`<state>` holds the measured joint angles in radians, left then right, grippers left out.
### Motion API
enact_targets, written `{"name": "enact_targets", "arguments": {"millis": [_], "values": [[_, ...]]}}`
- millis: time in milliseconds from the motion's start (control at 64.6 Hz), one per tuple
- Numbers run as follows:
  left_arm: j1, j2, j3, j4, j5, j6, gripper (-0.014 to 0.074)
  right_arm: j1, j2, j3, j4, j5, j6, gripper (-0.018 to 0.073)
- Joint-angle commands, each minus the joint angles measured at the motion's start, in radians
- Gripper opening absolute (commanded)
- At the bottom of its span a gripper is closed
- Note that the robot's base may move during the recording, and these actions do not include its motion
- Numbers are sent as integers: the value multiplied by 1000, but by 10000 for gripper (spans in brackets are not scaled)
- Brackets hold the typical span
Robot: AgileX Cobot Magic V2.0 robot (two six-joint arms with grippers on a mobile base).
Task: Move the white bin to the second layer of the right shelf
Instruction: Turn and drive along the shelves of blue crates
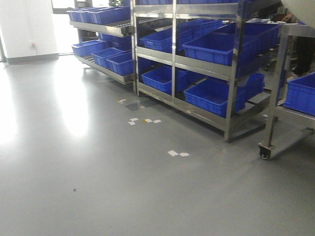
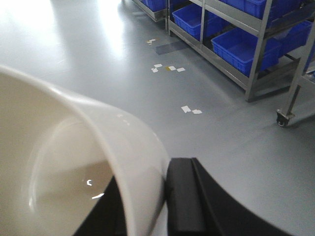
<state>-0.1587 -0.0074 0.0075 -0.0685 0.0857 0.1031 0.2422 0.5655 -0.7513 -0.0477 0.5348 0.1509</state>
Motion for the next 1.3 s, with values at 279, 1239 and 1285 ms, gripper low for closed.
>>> {"name": "enact_targets", "arguments": {"millis": [279,1239,1285], "values": [[-4,-14,37,-5,-86,-4,85,-6,8,-32,-6,-104,-2,48],[-4,-14,37,-5,-86,-4,85,-6,8,-32,-6,-103,-2,48],[-4,-14,37,-5,-86,-4,85,-6,8,-32,-6,-103,-2,48]]}}
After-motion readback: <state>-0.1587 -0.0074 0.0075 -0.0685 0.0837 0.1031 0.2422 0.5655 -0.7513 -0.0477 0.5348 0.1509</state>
